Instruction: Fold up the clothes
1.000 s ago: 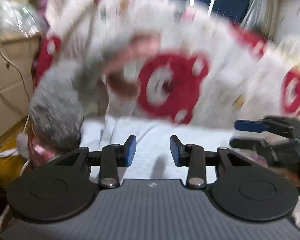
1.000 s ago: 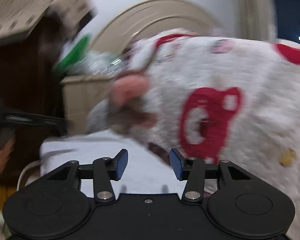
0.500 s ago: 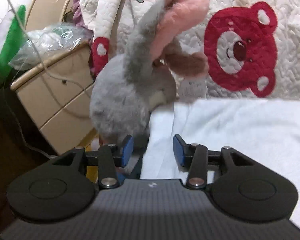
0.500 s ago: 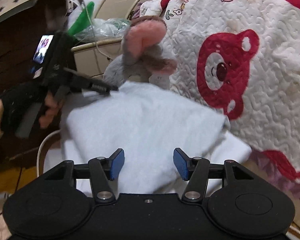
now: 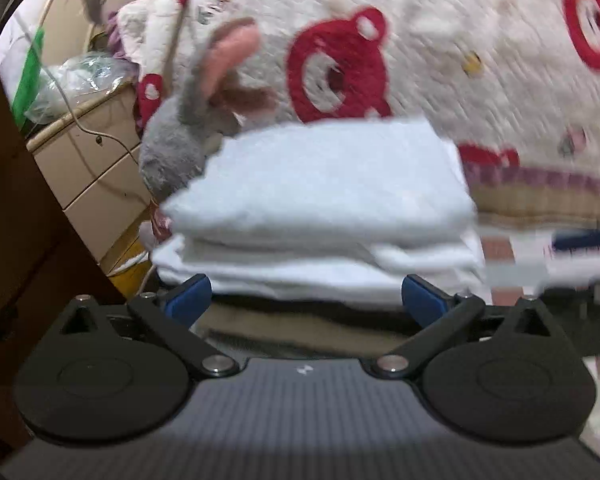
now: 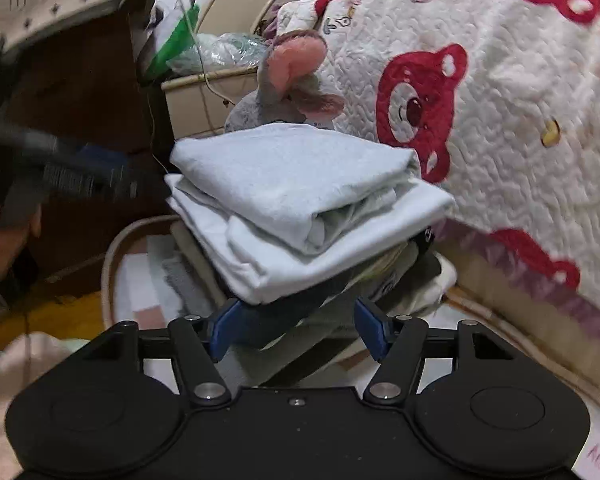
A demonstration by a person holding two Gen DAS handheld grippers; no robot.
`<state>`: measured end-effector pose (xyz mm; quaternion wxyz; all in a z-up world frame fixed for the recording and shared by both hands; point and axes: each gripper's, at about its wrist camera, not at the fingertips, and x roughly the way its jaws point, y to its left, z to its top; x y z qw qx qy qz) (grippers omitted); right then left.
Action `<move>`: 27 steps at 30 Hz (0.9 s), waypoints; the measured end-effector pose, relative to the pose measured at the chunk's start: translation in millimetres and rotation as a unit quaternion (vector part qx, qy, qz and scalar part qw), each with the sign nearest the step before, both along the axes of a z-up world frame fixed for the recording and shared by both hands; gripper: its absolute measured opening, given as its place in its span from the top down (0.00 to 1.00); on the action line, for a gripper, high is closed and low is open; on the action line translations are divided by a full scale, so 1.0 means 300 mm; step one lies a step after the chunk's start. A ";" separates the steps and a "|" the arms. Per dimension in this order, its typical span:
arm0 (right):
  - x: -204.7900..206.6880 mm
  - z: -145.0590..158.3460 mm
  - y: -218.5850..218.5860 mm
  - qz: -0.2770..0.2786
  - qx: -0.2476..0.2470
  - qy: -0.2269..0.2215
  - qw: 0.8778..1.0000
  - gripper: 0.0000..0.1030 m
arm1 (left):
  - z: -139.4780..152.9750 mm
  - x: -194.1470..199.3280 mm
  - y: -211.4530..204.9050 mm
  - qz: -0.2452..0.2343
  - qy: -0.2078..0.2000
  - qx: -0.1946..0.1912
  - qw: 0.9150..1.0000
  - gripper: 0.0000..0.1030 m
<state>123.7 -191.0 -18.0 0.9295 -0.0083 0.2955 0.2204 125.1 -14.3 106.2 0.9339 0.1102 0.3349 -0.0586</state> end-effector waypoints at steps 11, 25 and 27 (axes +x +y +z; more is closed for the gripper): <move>-0.222 -0.016 -0.158 -0.064 0.056 -0.014 0.996 0.32 | -0.142 -0.185 -0.252 0.007 0.057 -0.002 0.998 0.00; -0.297 -0.072 -0.156 -0.060 0.044 -0.048 0.996 0.29 | -0.204 -0.248 -0.382 0.009 0.080 0.022 0.996 0.00; -0.295 -0.077 -0.158 -0.062 0.047 -0.043 0.996 0.29 | -0.202 -0.249 -0.386 0.007 0.079 0.025 0.997 0.00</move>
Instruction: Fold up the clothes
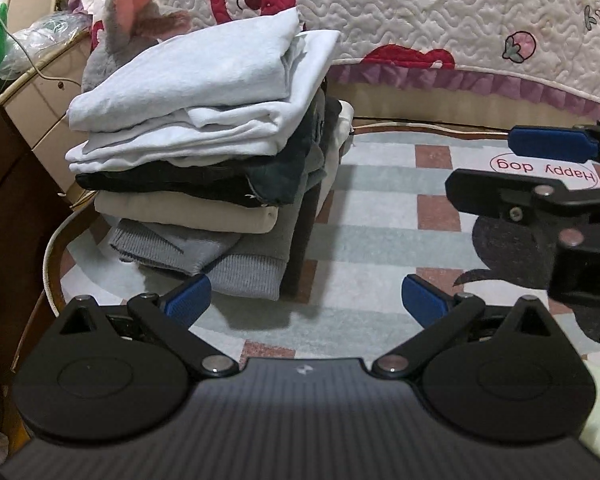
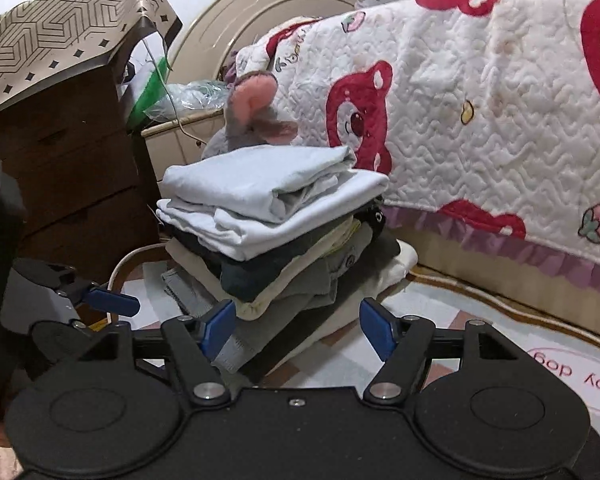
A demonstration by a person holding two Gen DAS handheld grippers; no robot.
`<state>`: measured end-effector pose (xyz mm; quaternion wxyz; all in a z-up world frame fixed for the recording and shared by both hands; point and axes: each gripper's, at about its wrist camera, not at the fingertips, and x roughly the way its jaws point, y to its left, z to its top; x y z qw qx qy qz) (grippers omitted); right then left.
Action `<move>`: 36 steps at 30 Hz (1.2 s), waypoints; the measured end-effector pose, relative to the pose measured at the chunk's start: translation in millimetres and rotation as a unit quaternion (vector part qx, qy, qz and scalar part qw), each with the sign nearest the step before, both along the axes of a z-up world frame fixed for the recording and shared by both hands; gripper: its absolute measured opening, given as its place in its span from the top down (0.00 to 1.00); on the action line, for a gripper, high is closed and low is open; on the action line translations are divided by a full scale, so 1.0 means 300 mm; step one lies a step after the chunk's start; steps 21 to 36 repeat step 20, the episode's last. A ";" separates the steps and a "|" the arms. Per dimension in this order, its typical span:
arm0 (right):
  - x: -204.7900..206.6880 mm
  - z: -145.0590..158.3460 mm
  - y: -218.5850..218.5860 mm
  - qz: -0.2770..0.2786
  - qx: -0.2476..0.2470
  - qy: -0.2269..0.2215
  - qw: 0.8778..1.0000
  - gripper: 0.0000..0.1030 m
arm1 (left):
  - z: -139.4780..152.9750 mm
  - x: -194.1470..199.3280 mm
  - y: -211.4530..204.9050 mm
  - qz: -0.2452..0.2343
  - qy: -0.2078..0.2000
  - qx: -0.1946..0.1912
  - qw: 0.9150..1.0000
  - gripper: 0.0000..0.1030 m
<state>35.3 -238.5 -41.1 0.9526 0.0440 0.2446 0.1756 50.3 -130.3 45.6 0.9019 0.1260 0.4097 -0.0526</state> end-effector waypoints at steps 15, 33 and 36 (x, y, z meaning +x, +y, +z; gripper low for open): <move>-0.011 0.011 0.018 0.008 0.009 0.004 1.000 0.29 | -0.006 0.002 -0.008 -0.001 0.001 -0.017 1.000 0.00; -0.011 0.010 0.020 0.014 0.012 0.007 1.000 0.29 | -0.017 0.008 0.000 0.002 0.007 -0.015 1.000 0.00; -0.011 0.010 0.020 0.014 0.012 0.007 1.000 0.29 | -0.017 0.008 0.000 0.002 0.007 -0.015 1.000 0.00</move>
